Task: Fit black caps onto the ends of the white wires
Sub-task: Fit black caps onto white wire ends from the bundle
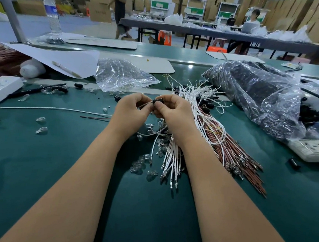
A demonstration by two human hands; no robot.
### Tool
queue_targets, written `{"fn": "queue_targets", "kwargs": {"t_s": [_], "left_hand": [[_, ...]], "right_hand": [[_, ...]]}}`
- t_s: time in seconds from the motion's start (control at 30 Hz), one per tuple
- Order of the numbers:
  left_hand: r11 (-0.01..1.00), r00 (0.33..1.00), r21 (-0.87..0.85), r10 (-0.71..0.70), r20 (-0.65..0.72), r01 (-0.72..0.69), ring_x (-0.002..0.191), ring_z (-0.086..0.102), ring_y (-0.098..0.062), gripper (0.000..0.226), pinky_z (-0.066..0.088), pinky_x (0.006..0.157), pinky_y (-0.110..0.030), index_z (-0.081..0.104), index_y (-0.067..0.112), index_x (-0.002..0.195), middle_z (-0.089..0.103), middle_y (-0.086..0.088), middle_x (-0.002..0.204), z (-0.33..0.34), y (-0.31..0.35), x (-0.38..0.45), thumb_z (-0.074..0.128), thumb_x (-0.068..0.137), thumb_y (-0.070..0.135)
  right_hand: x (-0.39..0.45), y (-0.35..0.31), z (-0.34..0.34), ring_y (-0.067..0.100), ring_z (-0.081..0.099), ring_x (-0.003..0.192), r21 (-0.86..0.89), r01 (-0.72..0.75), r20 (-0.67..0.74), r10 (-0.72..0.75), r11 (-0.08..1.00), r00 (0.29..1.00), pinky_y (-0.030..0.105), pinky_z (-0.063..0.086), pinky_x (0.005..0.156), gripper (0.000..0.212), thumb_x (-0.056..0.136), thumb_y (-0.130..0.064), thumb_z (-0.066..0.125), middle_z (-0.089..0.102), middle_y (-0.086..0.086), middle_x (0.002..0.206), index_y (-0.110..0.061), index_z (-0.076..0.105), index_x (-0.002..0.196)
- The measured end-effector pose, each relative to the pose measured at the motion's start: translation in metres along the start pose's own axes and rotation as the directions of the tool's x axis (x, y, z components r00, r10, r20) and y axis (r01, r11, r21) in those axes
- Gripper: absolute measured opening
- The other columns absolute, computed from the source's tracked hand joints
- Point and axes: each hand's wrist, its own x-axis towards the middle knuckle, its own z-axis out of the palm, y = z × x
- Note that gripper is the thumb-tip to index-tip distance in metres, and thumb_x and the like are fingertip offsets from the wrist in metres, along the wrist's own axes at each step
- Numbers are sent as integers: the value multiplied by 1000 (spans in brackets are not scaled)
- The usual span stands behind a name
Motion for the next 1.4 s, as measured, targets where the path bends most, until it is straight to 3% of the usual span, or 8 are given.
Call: {"fn": "queue_targets", "kwargs": {"t_s": [0.23,0.37,0.47,0.57,0.8,1.07,1.23,1.4], "left_hand": [[1000,1000,5,-26,16,26,68,57,-12,6,47,67,-23,70,11,84,68,-7,76,-11,-5,0,67,88,14],[1000,1000,24,-2,14,2,61,53,-6,6,41,58,-12,68,12,83,64,0,69,-7,-4,0,67,88,13],[1000,1000,14,-14,-25,15,56,49,-8,6,45,59,-24,66,13,82,57,5,61,-8,-5,1,66,89,15],[1000,999,22,-10,-43,11,57,50,-11,7,49,63,-32,66,16,82,56,5,60,-9,-6,1,66,89,15],[998,999,54,42,-29,-41,56,51,3,7,44,59,-13,66,16,82,61,9,66,-8,-5,-2,69,85,12],[998,999,42,45,-21,-45,57,51,-9,9,41,55,-18,69,9,77,66,-6,66,-7,-2,-4,73,83,15],[999,1000,-50,1,-5,-2,63,54,-17,7,48,63,-37,72,7,78,67,-18,71,-6,3,-4,72,84,10],[991,999,-129,-39,-2,39,67,62,-17,16,55,76,-41,72,19,73,70,-11,69,-9,3,-3,70,85,7]], "right_hand": [[1,-3,0,10,63,61,55,-22,-6,23,998,1000,23,53,63,13,87,-1,65,66,3,71,-13,66,82],[-1,-4,3,14,64,64,11,-7,-3,7,1000,1000,24,54,64,12,86,-1,67,67,7,74,-13,65,85],[-1,-5,1,8,64,61,66,-14,-53,18,998,998,25,56,65,9,88,-5,65,67,4,77,-11,64,95],[-1,-7,-1,6,63,57,141,-23,-94,37,990,995,20,53,59,7,91,-6,60,66,4,75,-12,63,87],[0,-5,-2,3,62,56,38,29,-108,-25,999,994,21,55,62,16,92,-2,60,65,4,73,-13,62,81],[2,0,-1,3,65,56,-20,66,-158,-69,998,985,23,56,63,20,92,-4,60,64,3,71,-16,59,77],[3,0,-3,7,66,57,9,71,-172,-69,997,983,23,56,61,19,92,-4,60,65,4,71,-16,60,77],[3,0,-3,6,65,56,-28,82,-164,-86,996,983,22,56,60,20,90,-4,64,65,1,67,-16,61,75]]}}
